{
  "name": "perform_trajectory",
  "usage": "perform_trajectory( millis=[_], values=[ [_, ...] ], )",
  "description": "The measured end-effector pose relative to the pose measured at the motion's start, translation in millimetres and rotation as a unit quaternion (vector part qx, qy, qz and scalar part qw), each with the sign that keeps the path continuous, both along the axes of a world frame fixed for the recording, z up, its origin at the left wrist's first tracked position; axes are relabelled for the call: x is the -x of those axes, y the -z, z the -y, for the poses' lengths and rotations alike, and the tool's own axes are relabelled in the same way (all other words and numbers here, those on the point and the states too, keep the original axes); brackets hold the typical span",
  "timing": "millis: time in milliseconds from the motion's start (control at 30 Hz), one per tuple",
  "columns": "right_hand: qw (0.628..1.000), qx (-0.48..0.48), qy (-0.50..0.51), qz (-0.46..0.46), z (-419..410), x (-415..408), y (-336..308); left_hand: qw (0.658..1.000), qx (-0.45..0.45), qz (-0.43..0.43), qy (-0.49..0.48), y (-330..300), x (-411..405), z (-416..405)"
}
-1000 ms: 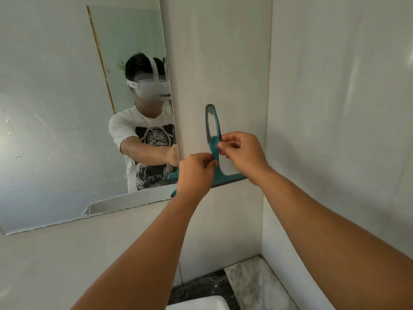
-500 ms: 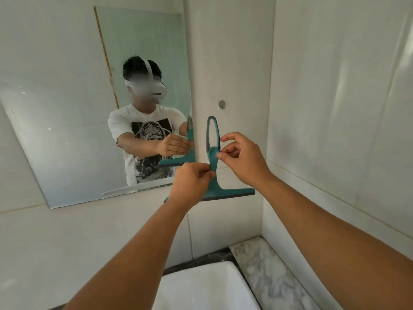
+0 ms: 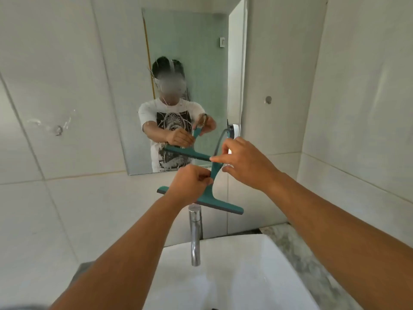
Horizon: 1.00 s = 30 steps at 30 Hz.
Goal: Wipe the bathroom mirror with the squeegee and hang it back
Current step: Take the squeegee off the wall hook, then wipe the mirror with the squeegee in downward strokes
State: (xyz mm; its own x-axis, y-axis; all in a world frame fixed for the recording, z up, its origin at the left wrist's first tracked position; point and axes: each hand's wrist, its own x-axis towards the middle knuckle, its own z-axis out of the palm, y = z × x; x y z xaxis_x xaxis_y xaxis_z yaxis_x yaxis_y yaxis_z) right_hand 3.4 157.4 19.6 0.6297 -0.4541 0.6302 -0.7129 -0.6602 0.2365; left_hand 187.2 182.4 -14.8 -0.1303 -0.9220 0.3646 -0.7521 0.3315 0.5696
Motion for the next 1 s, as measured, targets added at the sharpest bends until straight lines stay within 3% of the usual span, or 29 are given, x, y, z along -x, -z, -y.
perform_trajectory(
  millis=[200,367,667,1000],
  values=[
    [0.989,0.103,-0.004,-0.108,-15,-35,-3,0.999,-0.007,0.044,-0.002,-6,-39,-23],
    [0.984,0.084,-0.022,-0.157,-17,-55,-3,0.999,-0.008,0.051,0.002,-9,-60,-35],
    [0.983,0.069,-0.026,-0.171,-22,-68,1,0.998,0.031,0.053,-0.015,-9,-81,-42],
    [0.994,0.069,0.012,-0.081,-15,-75,-4,0.971,0.208,0.014,-0.114,-26,-106,-54]
  ],
)
